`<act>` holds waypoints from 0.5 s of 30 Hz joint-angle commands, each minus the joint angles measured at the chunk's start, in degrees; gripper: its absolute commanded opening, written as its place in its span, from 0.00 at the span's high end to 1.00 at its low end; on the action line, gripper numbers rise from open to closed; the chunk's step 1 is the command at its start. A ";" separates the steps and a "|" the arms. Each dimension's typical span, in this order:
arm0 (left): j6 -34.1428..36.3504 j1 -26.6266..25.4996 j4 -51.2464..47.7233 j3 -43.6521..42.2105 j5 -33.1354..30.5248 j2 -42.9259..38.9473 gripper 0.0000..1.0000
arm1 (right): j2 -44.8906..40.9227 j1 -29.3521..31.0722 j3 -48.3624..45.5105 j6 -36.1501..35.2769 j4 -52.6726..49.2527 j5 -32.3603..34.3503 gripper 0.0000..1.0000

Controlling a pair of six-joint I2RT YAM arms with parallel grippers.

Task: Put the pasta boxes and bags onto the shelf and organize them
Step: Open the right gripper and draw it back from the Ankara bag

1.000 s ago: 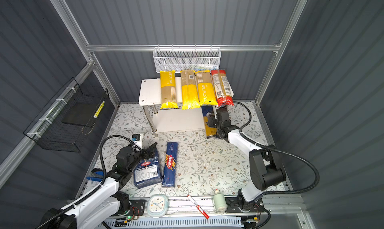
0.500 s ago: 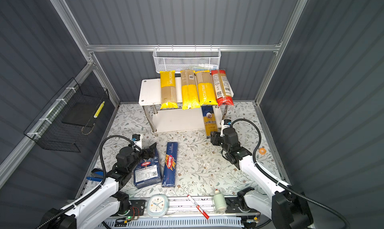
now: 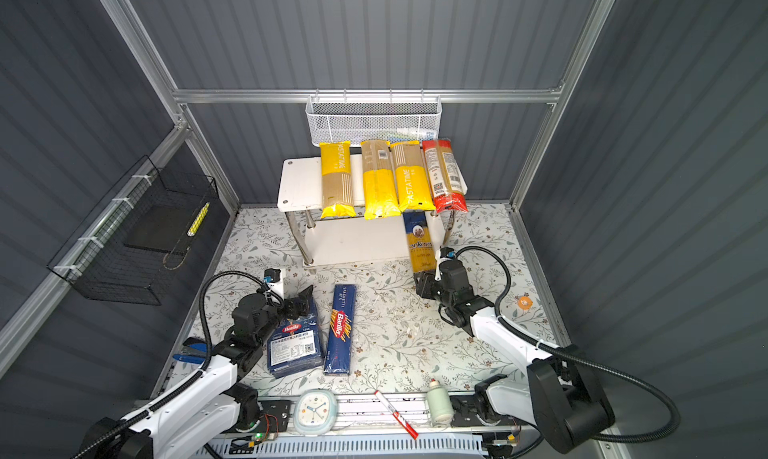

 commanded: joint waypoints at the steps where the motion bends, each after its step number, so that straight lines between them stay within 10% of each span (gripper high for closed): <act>1: -0.29 -0.01 0.82 0.97 -0.79 -0.68 0.01 | 1.61 0.20 1.50 0.94 3.70 -1.00 0.43; 15: -0.37 -0.03 0.71 1.23 -1.01 -0.35 0.01 | 9.78 -0.12 4.16 2.18 9.43 -0.54 0.42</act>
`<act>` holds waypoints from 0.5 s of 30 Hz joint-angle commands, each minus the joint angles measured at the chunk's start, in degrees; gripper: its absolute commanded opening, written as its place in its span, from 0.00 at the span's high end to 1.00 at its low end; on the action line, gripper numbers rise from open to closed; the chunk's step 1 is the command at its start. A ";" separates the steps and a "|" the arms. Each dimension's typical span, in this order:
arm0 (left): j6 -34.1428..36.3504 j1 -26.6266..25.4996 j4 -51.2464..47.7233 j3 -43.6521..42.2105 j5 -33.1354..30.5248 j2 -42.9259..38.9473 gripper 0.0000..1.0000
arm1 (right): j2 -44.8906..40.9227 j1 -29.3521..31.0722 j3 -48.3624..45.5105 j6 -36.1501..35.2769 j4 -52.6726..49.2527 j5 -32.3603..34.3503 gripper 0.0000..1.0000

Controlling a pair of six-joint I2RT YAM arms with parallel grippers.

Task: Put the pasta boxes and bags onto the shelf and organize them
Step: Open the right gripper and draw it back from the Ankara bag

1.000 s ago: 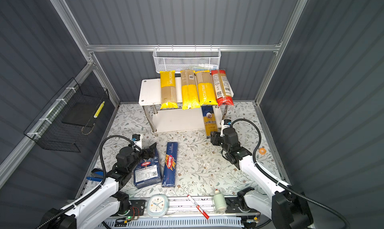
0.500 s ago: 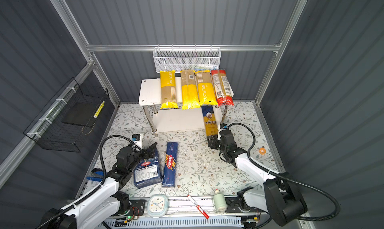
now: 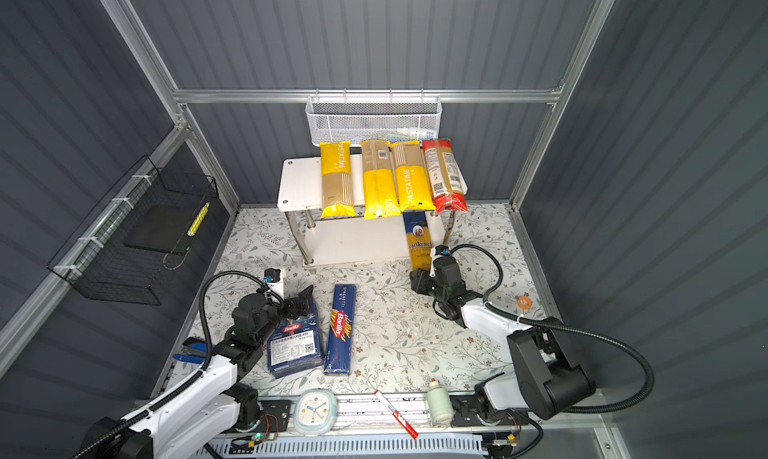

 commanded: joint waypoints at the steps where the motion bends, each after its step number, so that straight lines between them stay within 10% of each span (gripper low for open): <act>1: -0.35 -0.03 0.66 1.23 -0.94 -0.34 0.01 | 1.28 -0.19 2.50 0.61 2.31 0.39 0.42; 15: -0.39 -0.03 0.65 1.42 -0.94 0.10 0.01 | 6.40 -1.99 7.31 -0.35 3.99 -0.73 0.42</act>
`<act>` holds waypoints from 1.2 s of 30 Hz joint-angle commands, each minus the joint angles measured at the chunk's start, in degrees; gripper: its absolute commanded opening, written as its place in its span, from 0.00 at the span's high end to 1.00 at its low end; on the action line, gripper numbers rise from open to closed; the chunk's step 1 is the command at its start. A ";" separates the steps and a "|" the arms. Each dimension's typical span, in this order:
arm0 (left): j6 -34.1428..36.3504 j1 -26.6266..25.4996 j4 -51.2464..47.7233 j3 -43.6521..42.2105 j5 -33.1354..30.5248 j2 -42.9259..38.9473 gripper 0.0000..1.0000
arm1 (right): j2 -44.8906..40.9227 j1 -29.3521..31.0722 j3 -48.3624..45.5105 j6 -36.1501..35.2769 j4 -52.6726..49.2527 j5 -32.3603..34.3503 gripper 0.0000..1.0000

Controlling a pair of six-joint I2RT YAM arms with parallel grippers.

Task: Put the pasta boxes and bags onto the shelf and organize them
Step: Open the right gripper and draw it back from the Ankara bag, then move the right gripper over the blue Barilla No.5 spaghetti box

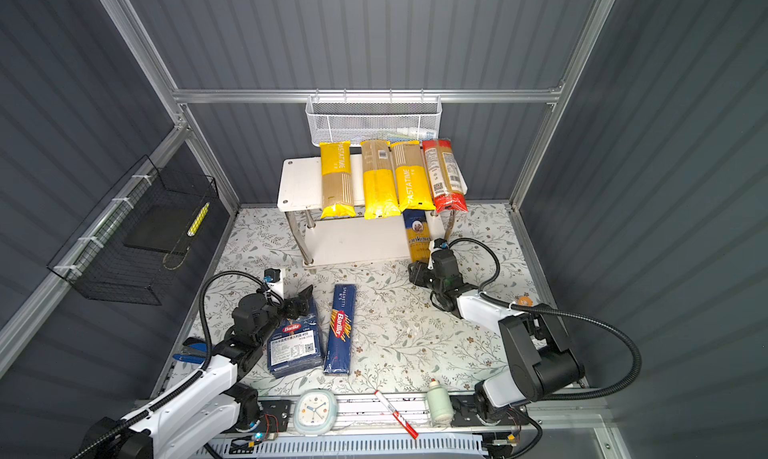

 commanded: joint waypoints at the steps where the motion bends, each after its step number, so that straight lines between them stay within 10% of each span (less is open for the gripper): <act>1: -0.35 -0.06 0.60 1.40 -0.72 0.04 0.01 | 1.29 -0.79 3.16 -0.77 1.72 -0.56 0.42; 18: -0.27 -0.03 0.46 1.93 -0.59 0.94 0.01 | -7.86 0.21 1.25 -2.35 -3.76 -1.31 0.40; 36: -3.29 -0.05 -19.83 9.01 -3.17 -3.17 0.01 | -16.51 28.94 5.11 -2.11 -25.73 18.27 0.35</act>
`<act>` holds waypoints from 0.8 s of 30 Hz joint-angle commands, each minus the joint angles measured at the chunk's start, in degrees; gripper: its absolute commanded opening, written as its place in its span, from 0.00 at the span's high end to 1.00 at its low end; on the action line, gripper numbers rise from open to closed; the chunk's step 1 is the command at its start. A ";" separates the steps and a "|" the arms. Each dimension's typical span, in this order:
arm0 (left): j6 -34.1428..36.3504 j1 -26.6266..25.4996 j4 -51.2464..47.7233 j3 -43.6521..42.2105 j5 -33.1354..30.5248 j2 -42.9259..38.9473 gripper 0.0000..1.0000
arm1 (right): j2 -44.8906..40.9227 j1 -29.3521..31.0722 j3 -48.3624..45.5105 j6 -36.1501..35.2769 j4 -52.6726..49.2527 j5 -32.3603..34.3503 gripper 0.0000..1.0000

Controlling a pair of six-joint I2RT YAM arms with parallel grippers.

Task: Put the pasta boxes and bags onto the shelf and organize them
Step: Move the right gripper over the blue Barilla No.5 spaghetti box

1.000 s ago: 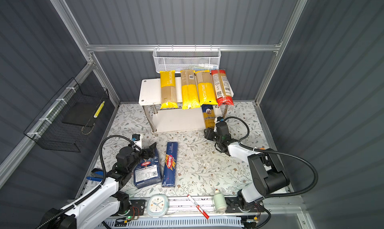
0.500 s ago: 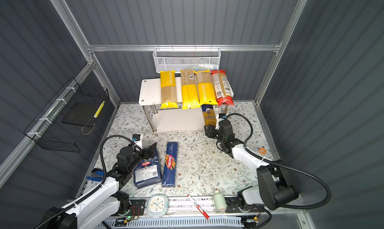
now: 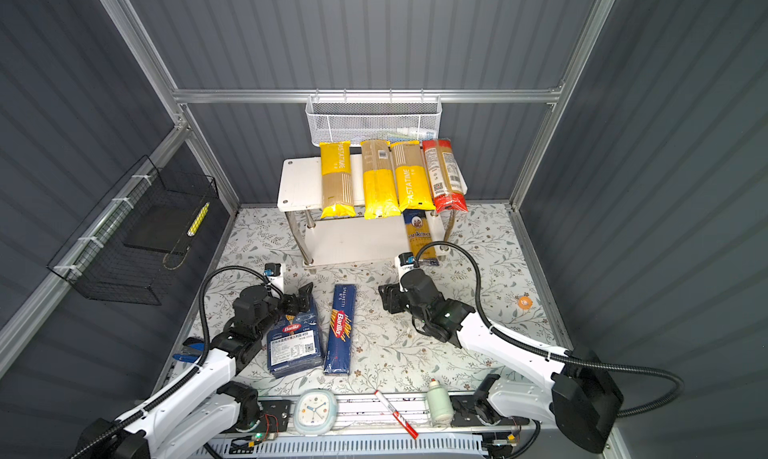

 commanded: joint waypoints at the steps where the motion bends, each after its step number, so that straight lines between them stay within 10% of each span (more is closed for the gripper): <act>1: -1.19 -0.05 -9.15 1.83 -4.96 -3.92 0.01 | 2.41 2.65 3.46 1.70 -5.37 2.83 0.35; 24: -1.35 0.05 -8.22 -4.42 -4.83 -13.94 0.01 | 31.60 16.45 23.67 3.08 -15.07 2.81 0.15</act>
